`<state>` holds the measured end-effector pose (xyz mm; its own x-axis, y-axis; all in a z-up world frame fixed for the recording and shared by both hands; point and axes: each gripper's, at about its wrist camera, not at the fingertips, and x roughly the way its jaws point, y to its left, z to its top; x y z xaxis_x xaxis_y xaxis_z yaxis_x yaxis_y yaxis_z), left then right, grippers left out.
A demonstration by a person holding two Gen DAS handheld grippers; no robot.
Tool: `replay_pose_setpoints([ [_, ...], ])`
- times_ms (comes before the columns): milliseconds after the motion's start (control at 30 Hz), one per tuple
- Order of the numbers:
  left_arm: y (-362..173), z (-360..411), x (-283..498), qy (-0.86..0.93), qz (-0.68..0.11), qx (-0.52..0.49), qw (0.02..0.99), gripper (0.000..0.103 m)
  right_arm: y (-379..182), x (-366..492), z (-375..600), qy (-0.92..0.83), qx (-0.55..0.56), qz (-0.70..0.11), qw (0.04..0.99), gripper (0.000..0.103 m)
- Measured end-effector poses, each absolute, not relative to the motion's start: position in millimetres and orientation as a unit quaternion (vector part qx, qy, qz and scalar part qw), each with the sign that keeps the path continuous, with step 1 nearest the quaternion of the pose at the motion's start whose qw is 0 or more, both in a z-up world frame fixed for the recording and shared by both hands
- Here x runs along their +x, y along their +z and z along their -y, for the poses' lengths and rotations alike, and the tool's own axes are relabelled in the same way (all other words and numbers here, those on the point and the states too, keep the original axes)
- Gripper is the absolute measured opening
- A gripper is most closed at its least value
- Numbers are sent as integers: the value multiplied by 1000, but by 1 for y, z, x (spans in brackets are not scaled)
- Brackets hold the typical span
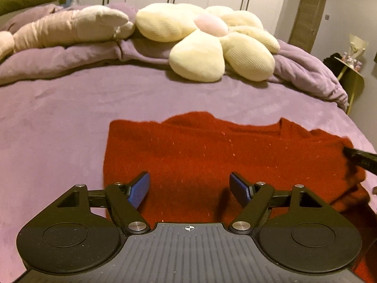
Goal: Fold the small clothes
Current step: 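Pinch and straighten the folded edge with the right tool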
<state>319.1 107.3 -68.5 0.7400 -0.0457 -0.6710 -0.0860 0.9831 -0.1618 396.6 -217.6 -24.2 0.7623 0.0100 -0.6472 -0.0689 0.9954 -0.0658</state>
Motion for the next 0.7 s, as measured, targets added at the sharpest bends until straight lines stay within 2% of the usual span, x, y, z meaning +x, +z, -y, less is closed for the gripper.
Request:
replay_pose_setpoints([
  [33,-70,-106,323,13,-361,-89,928,79,-25,397,217,-3,-61,-339,939,7],
  [100,-73,-106,328,17,-367,-87,926,79,-35,407,218,-56,-102,-366,923,9],
  [167,-74,-106,330,13,-369,-84,926,79,-33,407,228,-59,-58,-382,920,9],
  [267,-80,-102,333,7,-373,-63,926,80,-16,389,220,11,-30,-337,941,9],
  [367,-90,-100,342,12,-389,-57,919,80,-15,389,199,87,-18,-351,932,9],
  [467,-98,-103,351,24,-394,-54,917,81,-39,400,181,93,-65,-393,913,8],
  [600,-108,-105,367,42,-397,-50,916,91,-57,407,178,73,-92,-370,922,5],
  [700,-110,-105,370,51,-398,-50,915,93,-58,416,172,63,-107,-369,921,4],
])
